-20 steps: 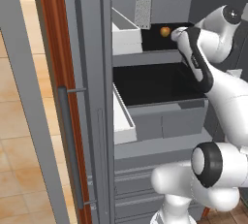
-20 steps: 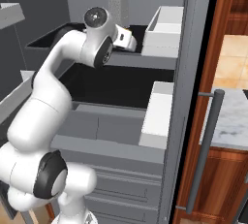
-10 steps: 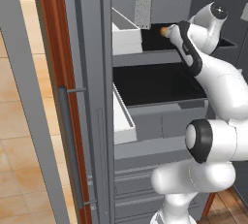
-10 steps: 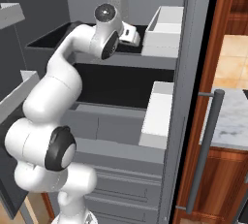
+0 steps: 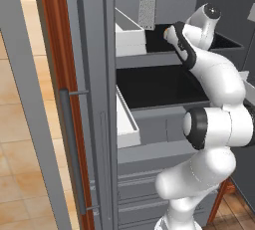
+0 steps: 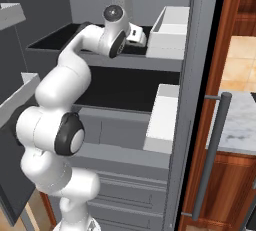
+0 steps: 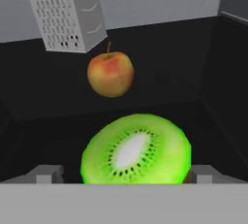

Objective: Pick the apple and kiwi from the fridge and place them on the plate next to the blender to make a fruit smoothie.

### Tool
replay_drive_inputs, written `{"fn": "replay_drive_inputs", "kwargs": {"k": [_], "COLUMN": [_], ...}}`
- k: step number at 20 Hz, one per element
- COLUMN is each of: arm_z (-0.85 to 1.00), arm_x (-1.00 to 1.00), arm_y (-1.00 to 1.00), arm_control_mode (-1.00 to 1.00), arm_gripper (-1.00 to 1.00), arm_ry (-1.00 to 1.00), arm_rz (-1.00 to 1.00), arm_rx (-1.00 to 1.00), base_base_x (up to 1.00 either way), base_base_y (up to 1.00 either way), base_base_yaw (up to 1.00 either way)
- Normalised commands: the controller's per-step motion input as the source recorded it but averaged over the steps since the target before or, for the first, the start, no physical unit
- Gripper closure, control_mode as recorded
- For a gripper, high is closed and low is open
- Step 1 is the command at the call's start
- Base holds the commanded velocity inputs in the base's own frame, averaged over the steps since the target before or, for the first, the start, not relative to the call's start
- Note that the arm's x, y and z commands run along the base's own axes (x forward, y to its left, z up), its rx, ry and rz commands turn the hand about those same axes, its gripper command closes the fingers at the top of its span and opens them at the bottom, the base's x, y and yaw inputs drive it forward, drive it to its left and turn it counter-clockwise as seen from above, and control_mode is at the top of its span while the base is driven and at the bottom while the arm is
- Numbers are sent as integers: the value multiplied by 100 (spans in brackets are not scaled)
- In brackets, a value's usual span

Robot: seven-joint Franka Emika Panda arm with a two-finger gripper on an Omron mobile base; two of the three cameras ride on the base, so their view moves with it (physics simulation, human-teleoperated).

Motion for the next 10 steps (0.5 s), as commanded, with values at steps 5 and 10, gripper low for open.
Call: {"fn": "replay_drive_inputs", "kwargs": {"k": [5, 10], "arm_z": [-9, -2], "arm_x": [25, 0], "arm_y": [-14, -7], "arm_control_mode": [-100, -100], "arm_gripper": [100, 100], "arm_ry": [2, 0], "arm_rz": [0, 0], "arm_rx": [0, 0], "base_base_x": [0, 0], "base_base_y": [0, 0], "base_base_yaw": [0, 0]}}
